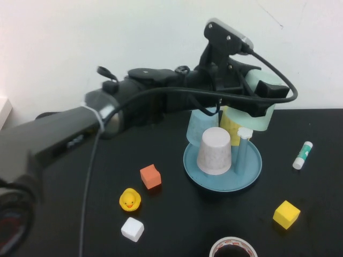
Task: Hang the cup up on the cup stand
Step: Place the cup on the cup holder
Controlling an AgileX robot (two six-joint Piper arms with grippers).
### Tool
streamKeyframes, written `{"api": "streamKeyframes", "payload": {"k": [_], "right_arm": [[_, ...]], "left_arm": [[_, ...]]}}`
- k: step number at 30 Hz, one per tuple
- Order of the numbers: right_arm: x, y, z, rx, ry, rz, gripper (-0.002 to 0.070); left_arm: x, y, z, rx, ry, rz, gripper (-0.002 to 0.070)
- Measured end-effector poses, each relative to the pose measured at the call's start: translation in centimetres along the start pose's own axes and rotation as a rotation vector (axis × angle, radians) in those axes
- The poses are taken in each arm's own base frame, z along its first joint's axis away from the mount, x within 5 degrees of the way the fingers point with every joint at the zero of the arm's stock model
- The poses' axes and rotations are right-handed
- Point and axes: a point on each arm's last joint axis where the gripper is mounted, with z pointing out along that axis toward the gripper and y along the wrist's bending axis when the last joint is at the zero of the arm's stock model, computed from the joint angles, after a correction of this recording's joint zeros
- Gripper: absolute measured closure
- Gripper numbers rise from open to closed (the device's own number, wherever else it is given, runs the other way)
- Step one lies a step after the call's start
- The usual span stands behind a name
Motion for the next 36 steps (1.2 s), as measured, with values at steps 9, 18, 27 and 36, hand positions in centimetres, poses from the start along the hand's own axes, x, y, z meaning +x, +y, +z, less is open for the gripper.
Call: {"api": "streamKeyframes", "payload": {"k": [9, 18, 27, 36], "right_arm": [[0.0, 0.0, 0.0, 0.000, 0.000, 0.002, 0.0399], [0.0, 0.0, 0.0, 0.000, 0.000, 0.002, 0.0399], [0.0, 0.0, 0.0, 0.000, 0.000, 0.002, 0.0399], [0.0, 0.0, 0.0, 0.000, 0.000, 0.002, 0.0399]], "left_arm": [[2.1, 2.2, 3.5, -0.013, 0.002, 0.020, 0.0118], [5.1, 2.5, 6.4, -0.009, 0.033, 0.009, 0.0118], [5.8, 2.8, 6.7, -0.033, 0.048, -0.004, 0.0118], [6.6, 3.1, 6.9, -0.047, 0.061, -0.091, 0.0118]]}}
